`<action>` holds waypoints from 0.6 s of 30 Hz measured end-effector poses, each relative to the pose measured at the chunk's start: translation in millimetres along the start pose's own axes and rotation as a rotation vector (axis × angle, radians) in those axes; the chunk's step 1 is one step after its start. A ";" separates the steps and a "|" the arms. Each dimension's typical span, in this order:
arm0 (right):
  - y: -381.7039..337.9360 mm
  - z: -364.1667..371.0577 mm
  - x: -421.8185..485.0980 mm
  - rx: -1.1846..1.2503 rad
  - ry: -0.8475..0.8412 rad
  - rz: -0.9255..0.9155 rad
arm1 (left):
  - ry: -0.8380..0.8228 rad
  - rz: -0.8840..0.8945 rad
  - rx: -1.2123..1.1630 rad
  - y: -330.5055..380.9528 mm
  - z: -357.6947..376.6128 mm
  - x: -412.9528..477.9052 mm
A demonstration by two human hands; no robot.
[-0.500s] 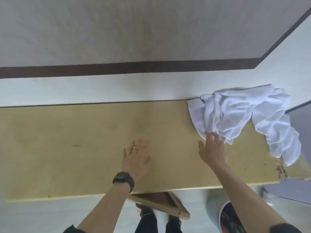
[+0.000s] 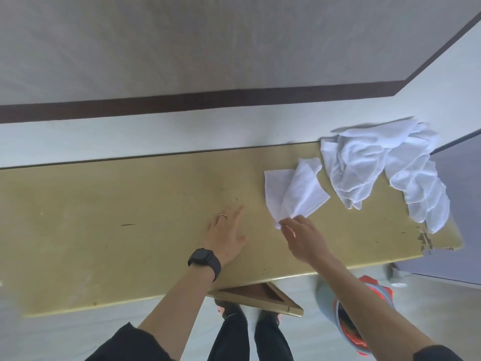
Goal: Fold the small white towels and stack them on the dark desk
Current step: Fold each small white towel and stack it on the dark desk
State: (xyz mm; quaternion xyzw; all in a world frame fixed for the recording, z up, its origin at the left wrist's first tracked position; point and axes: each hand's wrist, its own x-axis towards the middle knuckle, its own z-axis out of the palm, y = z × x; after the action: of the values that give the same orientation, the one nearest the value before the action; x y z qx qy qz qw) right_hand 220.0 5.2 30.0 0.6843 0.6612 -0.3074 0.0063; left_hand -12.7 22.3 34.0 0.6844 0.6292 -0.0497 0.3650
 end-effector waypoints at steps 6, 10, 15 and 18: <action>-43.4 -20.0 -40.0 0.412 -0.048 0.076 | 0.153 0.453 0.140 46.0 -7.0 -29.8; -47.6 -32.1 -56.3 0.712 0.020 0.130 | 0.249 0.381 0.053 49.1 -10.6 -36.1; -46.5 -43.2 -74.6 0.645 0.025 0.009 | 0.267 0.168 -0.397 65.3 -47.0 -56.7; -59.2 -56.8 -82.1 0.602 0.091 -0.081 | 0.246 0.115 -0.512 77.2 -75.4 -73.2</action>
State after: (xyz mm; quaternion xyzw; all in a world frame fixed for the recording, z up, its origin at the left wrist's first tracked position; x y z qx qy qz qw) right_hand 194.8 -37.7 134.8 0.6417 0.5665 -0.4585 -0.2388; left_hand 12.2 8.7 161.2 0.6055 0.6210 0.2149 0.4490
